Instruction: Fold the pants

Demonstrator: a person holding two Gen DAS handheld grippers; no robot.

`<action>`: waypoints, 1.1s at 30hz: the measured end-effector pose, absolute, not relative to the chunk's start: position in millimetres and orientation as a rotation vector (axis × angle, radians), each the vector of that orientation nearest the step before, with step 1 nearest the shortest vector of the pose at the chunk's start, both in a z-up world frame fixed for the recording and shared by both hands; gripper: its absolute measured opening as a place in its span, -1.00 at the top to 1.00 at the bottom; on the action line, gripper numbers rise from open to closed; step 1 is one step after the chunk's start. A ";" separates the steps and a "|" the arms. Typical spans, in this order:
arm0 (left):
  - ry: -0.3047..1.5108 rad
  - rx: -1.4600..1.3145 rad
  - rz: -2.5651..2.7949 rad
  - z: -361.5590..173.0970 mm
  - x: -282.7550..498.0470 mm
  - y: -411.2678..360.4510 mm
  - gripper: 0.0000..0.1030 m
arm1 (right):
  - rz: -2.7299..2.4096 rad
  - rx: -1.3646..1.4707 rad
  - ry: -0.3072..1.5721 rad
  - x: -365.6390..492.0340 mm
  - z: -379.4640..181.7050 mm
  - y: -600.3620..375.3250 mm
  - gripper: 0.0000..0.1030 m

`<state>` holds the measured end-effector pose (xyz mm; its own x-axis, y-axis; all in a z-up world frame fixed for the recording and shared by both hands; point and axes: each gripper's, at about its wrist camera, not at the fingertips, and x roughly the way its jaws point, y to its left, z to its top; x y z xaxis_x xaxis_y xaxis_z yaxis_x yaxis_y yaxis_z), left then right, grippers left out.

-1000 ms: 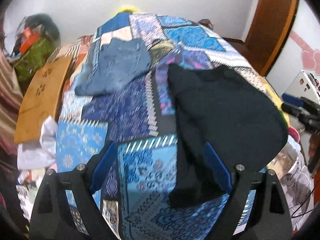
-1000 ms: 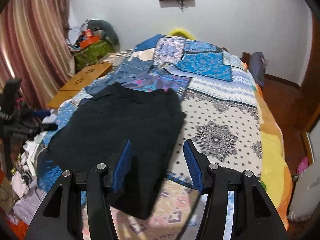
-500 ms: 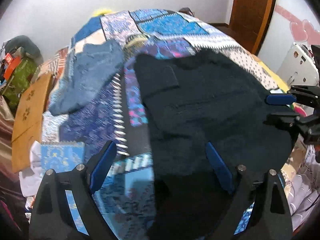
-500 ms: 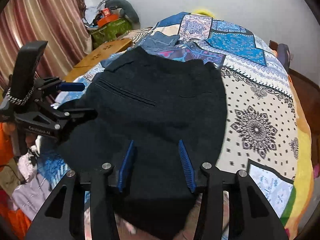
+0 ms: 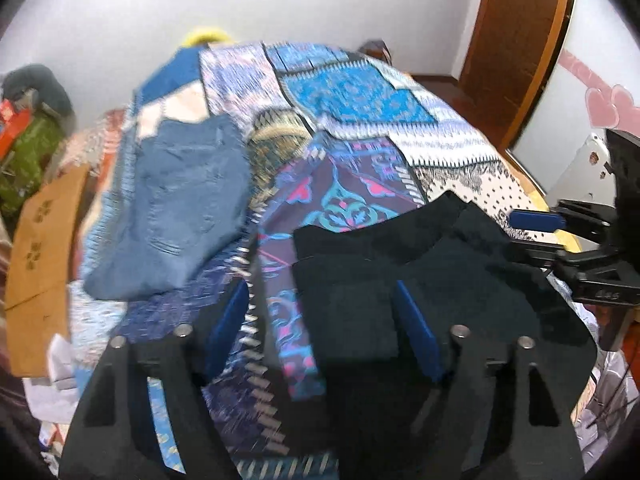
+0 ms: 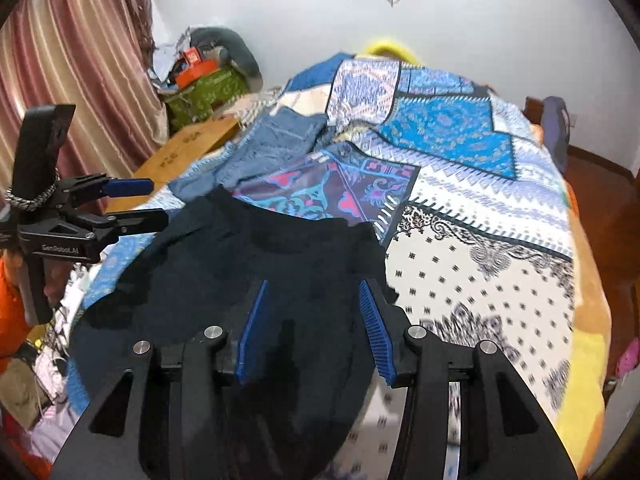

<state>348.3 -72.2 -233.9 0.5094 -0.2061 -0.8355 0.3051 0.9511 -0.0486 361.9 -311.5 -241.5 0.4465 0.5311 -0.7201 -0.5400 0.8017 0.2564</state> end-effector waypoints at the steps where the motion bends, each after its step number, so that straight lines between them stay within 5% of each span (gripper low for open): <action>1: 1.008 0.103 -0.315 -240.7 352.2 -73.9 -0.33 | 0.660 -0.021 0.904 367.7 -247.0 -308.3 0.22; 10: 1.047 0.038 -0.365 -257.5 361.7 -80.6 0.26 | 0.701 -0.055 0.932 386.6 -274.6 -297.4 0.72; 15: 0.995 0.126 -0.337 -259.8 360.0 -89.1 0.24 | 0.677 -0.104 0.838 380.3 -263.3 -297.3 0.77; 19: 1.008 0.185 -0.306 -259.1 363.7 -92.9 0.04 | 0.648 -0.145 0.906 390.4 -277.3 -288.6 0.74; 27: 0.893 0.167 -0.373 -198.2 319.9 -90.6 -0.01 | 0.685 -0.054 0.902 367.4 -228.3 -311.9 0.47; 33: 0.975 0.228 -0.457 -231.5 277.0 -126.8 -0.01 | 0.808 -0.072 0.936 319.6 -228.2 -292.6 0.46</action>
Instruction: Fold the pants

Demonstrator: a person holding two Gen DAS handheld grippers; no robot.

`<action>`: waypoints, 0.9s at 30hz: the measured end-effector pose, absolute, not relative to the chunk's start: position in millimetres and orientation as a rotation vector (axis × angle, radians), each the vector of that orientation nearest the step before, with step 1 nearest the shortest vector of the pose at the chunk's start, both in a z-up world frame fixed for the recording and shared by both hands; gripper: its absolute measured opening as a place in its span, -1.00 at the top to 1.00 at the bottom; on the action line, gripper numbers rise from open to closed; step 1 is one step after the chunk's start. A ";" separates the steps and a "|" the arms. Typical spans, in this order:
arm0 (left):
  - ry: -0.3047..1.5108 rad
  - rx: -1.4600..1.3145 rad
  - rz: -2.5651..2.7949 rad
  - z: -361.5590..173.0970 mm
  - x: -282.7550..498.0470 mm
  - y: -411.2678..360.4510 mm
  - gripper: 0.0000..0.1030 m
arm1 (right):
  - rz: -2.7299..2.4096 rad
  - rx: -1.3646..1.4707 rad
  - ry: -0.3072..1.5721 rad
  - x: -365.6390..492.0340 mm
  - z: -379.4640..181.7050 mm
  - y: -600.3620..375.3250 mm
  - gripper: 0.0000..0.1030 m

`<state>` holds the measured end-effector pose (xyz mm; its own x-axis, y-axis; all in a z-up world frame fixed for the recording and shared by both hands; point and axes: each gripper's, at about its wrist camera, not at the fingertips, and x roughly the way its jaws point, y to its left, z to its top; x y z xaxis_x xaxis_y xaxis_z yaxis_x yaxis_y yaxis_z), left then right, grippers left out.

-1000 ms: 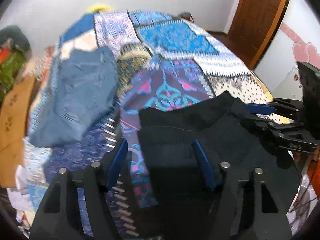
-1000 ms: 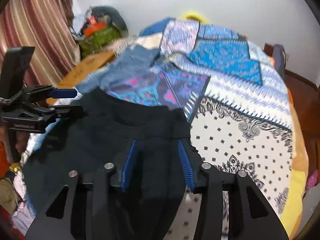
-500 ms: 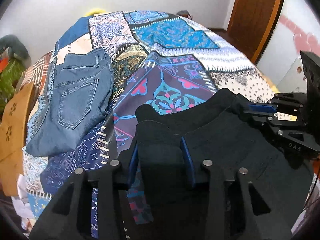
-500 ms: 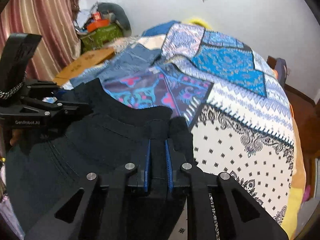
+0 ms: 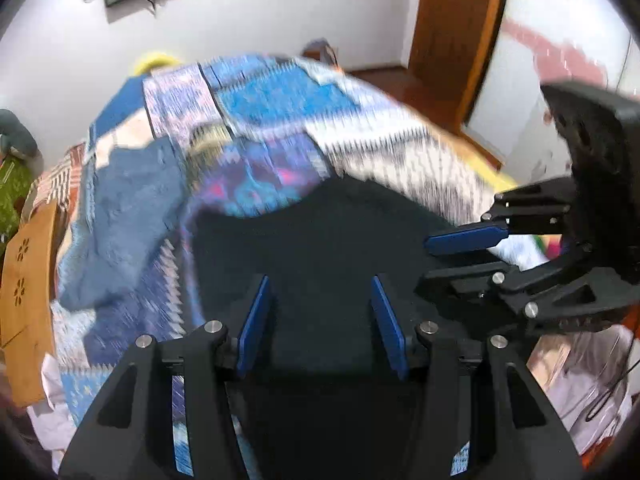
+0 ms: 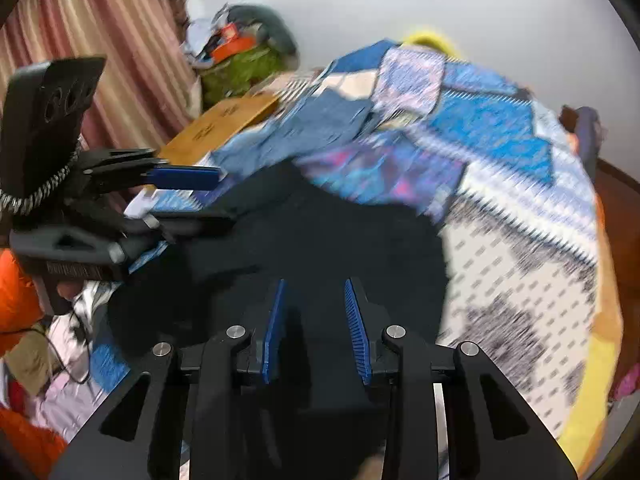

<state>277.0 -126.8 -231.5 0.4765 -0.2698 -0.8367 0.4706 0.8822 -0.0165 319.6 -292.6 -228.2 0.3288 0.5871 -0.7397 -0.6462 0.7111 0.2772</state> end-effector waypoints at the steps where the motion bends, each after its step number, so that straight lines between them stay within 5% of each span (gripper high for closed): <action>1: 0.993 0.239 -0.445 -242.0 273.0 -128.9 -0.01 | 0.812 -0.077 0.952 315.4 -233.7 -290.7 0.46; 14: 0.957 0.267 -0.358 -244.3 200.2 -86.2 -0.03 | 0.718 -0.053 0.944 240.9 -247.6 -333.2 0.46; 19: 0.993 0.122 -0.315 -237.8 195.6 -47.4 -0.21 | 0.686 -0.071 0.938 234.9 -241.6 -340.9 0.46; 27: 0.975 0.034 -0.321 -217.9 224.7 -39.7 -0.27 | 0.571 -0.051 0.890 252.3 -224.8 -357.9 -0.24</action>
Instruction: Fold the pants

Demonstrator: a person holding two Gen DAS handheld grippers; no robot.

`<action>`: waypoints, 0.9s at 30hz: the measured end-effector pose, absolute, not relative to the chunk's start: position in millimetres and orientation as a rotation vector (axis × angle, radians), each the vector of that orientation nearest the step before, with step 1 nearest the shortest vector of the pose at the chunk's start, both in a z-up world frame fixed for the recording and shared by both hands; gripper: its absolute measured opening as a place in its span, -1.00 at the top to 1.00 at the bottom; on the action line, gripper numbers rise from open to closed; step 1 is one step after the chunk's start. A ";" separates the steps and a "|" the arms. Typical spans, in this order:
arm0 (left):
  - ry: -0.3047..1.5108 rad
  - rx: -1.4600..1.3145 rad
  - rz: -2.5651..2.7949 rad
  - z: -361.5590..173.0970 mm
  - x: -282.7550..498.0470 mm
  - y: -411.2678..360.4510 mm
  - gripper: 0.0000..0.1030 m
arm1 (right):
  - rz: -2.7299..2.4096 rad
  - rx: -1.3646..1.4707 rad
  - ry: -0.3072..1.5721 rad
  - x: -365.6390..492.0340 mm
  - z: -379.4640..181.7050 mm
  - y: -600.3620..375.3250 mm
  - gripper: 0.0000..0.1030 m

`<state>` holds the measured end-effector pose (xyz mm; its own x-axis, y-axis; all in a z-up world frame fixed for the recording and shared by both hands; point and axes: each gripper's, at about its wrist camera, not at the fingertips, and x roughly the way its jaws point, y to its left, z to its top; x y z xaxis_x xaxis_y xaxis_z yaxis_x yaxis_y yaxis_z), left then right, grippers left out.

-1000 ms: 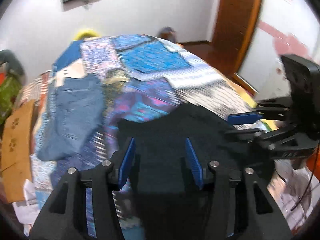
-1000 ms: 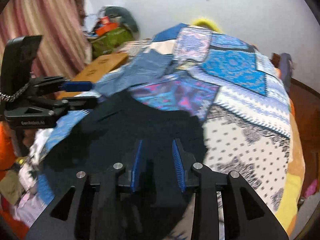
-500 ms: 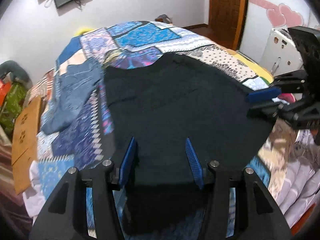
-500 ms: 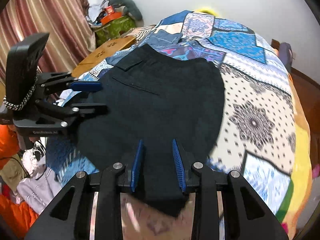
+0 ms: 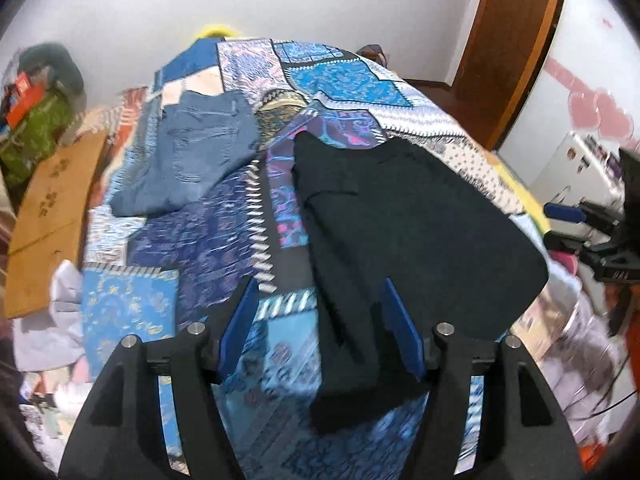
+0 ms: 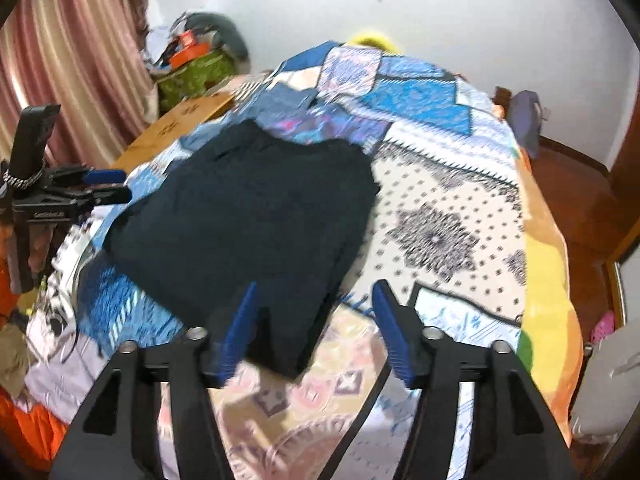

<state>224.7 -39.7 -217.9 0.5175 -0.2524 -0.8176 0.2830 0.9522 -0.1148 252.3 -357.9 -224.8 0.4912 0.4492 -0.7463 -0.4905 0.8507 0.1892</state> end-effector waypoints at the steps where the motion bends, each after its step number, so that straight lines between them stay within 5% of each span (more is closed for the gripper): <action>1: 0.991 0.017 -0.336 -221.9 232.0 -42.3 -0.29 | 0.565 -0.037 0.884 254.5 -224.8 -358.4 -0.26; 22: 1.223 -0.286 -0.546 -286.0 328.8 -59.3 -0.47 | 0.768 0.230 1.130 349.4 -297.2 -325.1 -0.48; 25: 1.238 -0.278 -0.544 -286.7 340.0 -63.7 -0.34 | 0.780 0.221 1.141 357.8 -297.7 -320.8 -0.32; 27: 1.240 -0.232 -0.525 -284.6 344.4 -69.6 -0.14 | 0.781 0.222 1.140 362.0 -295.9 -321.2 0.01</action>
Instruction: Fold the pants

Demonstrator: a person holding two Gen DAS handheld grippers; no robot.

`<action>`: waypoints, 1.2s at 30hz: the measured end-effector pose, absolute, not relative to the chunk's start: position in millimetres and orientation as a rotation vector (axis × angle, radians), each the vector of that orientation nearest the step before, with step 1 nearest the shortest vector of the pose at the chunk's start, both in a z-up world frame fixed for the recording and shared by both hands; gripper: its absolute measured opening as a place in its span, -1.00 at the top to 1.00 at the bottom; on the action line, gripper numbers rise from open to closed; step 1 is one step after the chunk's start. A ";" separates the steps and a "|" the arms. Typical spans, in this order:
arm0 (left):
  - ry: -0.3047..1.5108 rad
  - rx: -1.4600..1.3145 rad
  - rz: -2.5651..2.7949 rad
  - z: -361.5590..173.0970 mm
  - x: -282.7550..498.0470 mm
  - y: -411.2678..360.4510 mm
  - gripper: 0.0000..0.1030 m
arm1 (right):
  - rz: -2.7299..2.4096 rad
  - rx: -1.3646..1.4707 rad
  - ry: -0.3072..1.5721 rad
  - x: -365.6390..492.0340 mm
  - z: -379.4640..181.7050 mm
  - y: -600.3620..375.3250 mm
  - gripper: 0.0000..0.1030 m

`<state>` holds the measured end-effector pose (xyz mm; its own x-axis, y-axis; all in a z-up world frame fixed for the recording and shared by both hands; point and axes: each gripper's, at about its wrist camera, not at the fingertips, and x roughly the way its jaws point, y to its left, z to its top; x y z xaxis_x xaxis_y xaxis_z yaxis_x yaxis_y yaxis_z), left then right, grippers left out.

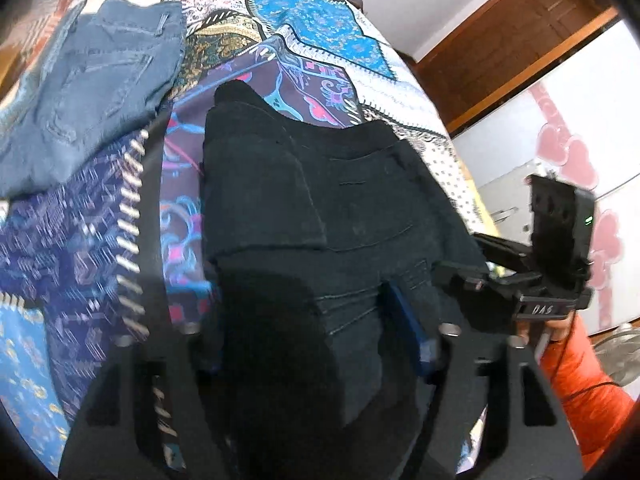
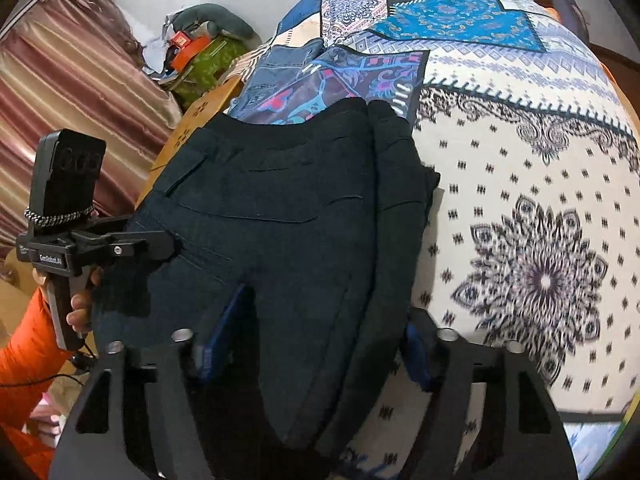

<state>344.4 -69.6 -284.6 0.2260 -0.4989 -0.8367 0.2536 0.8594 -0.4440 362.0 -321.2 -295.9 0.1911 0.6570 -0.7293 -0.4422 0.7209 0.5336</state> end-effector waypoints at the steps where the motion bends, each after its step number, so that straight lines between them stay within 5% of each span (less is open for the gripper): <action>1: 1.238 -0.223 -0.524 -283.3 343.8 -70.2 -0.04 | 0.777 0.228 1.141 364.2 -295.2 -322.1 0.09; 3: 1.232 -0.197 -0.522 -279.4 344.1 -72.3 0.08 | 0.768 0.216 1.123 364.2 -289.4 -323.7 0.37; 9: 1.144 -0.155 -0.496 -248.7 330.4 -71.4 0.44 | 0.766 0.131 1.036 355.1 -264.4 -320.4 0.53; 25: 0.825 -0.181 -0.403 -134.0 335.9 -7.3 0.47 | 0.817 0.135 0.772 361.4 -156.1 -285.0 0.56; 36: 0.780 -0.154 -0.283 -121.5 412.6 66.9 0.47 | 0.880 0.128 0.702 438.3 -140.5 -203.3 0.57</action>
<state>412.6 66.9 -121.5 0.6753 -0.3075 -0.6703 0.1940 0.9510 -0.2408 438.3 -203.3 -140.5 0.4314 0.7439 -0.5103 -0.6633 0.6450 0.3795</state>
